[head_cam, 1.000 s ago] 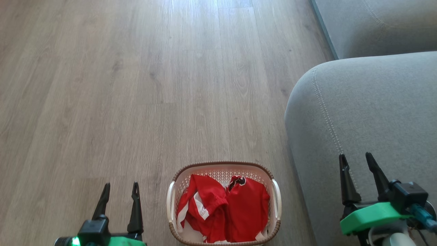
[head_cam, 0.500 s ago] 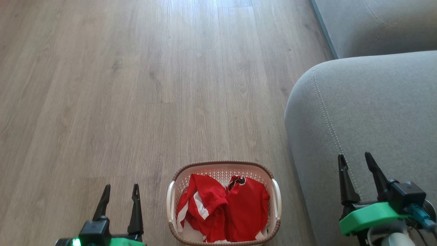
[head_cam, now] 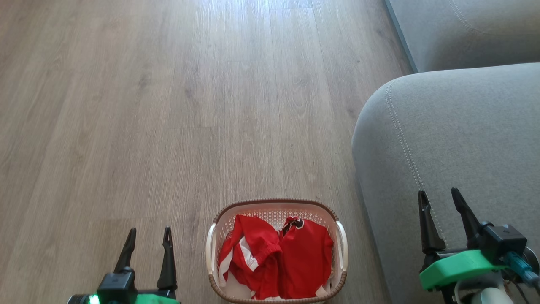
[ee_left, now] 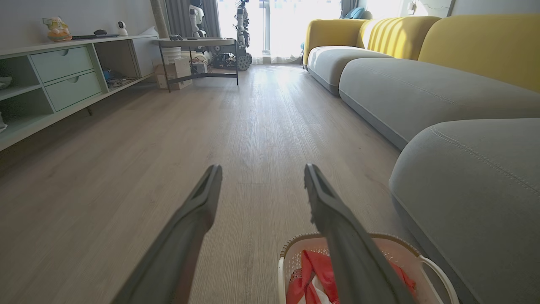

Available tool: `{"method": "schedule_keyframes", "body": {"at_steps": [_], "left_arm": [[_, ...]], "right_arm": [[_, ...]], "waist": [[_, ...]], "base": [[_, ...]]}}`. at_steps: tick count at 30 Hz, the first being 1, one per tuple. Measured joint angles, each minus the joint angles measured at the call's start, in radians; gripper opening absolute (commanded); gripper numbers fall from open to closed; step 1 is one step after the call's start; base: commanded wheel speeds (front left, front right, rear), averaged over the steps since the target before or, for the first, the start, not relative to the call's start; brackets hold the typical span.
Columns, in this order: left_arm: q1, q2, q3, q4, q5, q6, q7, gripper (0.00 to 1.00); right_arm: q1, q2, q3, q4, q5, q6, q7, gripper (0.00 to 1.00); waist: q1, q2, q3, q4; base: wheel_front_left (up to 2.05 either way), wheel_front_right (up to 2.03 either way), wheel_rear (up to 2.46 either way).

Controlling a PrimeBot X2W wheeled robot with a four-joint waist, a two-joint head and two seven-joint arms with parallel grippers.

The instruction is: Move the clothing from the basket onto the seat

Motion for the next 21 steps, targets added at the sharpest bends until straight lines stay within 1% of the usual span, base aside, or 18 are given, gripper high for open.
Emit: {"method": "schedule_keyframes", "body": {"at_steps": [13,18,21], "left_arm": [[0.000,0.000,0.000,0.000,0.000,-0.003,0.000,1.00],[-0.008,0.001,-0.013,0.006,0.004,-0.016,0.000,1.00],[-0.044,0.002,-0.023,0.013,0.009,-0.024,0.000,1.00]], "right_arm": [[0.000,0.000,-0.006,-0.016,0.000,0.000,0.000,1.00],[-0.003,0.000,-0.010,-0.039,0.000,0.000,0.000,1.00],[-0.010,0.000,-0.017,-0.062,-0.003,0.000,0.000,1.00]], "waist": [[0.0000,0.0000,0.020,-0.001],[0.0000,0.0000,0.054,-0.003],[0.0000,0.0000,0.089,-0.006]], "base": [[0.00,0.00,0.00],[0.00,0.00,0.00],[0.00,0.00,0.00]]}}
